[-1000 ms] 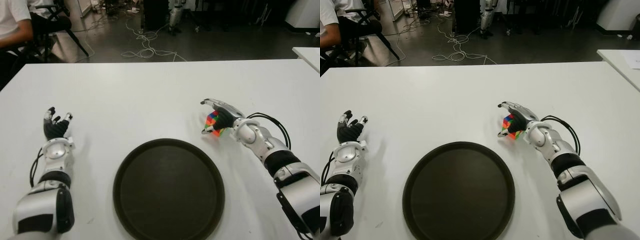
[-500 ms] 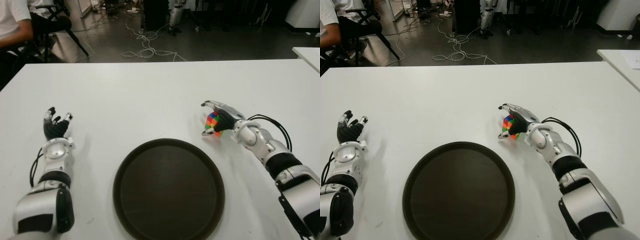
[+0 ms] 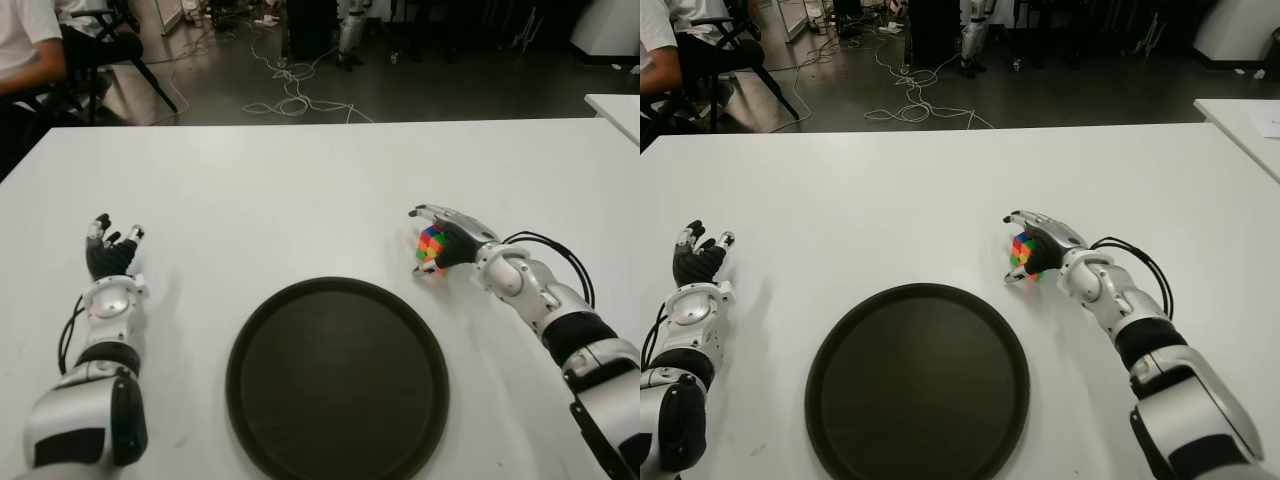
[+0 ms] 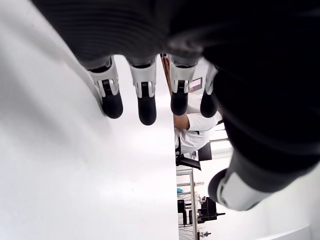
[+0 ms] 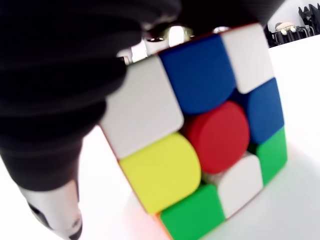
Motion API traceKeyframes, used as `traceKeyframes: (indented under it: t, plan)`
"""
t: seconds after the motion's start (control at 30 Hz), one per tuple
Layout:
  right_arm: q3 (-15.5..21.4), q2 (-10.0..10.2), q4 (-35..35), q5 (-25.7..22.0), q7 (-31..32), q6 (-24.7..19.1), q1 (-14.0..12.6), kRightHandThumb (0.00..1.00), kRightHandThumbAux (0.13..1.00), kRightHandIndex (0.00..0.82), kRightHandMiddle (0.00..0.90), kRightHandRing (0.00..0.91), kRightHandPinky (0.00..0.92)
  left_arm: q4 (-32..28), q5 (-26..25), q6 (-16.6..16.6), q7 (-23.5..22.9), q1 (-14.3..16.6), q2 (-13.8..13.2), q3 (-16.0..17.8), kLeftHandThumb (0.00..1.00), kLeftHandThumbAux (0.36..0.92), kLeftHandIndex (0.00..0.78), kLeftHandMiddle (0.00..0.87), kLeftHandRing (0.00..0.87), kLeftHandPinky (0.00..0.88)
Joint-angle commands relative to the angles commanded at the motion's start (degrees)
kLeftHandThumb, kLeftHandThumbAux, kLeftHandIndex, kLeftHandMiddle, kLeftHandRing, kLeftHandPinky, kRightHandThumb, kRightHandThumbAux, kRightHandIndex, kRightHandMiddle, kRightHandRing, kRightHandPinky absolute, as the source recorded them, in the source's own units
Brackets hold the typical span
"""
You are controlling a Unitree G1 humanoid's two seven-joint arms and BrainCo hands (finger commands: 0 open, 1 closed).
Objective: Pick up the Rubik's Cube and put it in the plate
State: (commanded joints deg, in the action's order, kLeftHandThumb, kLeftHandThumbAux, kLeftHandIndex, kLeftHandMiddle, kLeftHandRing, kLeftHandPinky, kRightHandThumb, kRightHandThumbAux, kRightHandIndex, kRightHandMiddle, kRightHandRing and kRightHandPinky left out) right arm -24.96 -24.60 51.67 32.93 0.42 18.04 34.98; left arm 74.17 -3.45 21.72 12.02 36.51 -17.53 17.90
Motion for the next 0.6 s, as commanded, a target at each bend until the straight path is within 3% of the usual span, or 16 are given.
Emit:
traceKeyframes:
  t: [0.6]
  plan:
    - [0.86,-2.51,-5.63,0.68,1.55,-1.06,-2.17,0.0,0.78,0.0,0.0,0.0,0.0,-0.15,0.41,-0.25,0.9,0.01,-0.01,-0.37,0.0,0.754,0.056,0.091,0.083,0.079]
